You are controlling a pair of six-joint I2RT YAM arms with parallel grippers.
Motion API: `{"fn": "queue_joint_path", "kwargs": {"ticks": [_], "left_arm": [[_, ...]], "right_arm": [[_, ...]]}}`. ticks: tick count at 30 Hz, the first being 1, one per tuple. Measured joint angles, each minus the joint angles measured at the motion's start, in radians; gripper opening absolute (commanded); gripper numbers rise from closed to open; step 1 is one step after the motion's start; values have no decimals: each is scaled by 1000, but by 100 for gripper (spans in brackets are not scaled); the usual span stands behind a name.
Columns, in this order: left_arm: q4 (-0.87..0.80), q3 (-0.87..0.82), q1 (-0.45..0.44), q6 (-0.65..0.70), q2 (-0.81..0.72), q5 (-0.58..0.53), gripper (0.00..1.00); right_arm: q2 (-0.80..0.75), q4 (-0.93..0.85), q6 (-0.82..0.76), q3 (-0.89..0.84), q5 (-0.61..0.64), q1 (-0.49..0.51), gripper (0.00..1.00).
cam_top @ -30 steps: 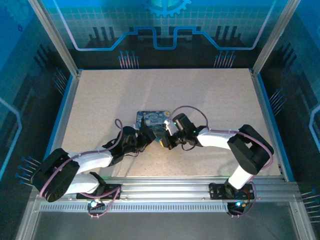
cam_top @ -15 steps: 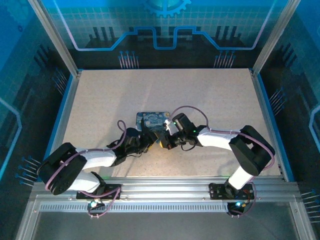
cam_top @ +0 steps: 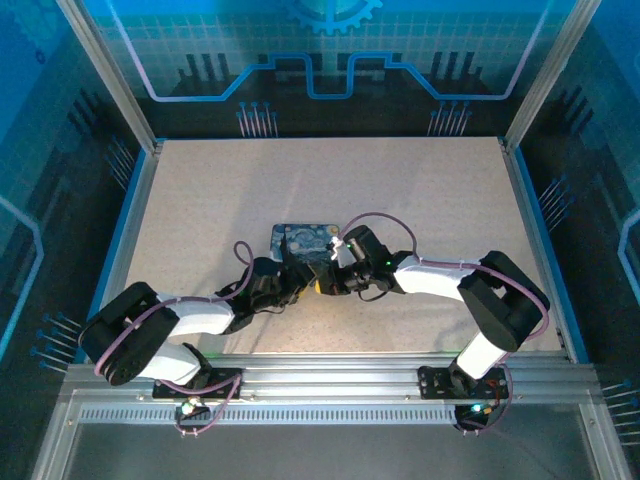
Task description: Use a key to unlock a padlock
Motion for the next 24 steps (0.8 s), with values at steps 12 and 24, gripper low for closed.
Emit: {"fn": "queue_joint_path", "kwargs": {"ticks": [12, 24], "left_arm": [[18, -10, -2, -25, 6, -22, 16], [22, -11, -5, -30, 6, -22, 0]], "right_arm": [[0, 41, 103, -10, 2, 11, 0], [-20, 98, 113, -51, -1, 10, 20]]}}
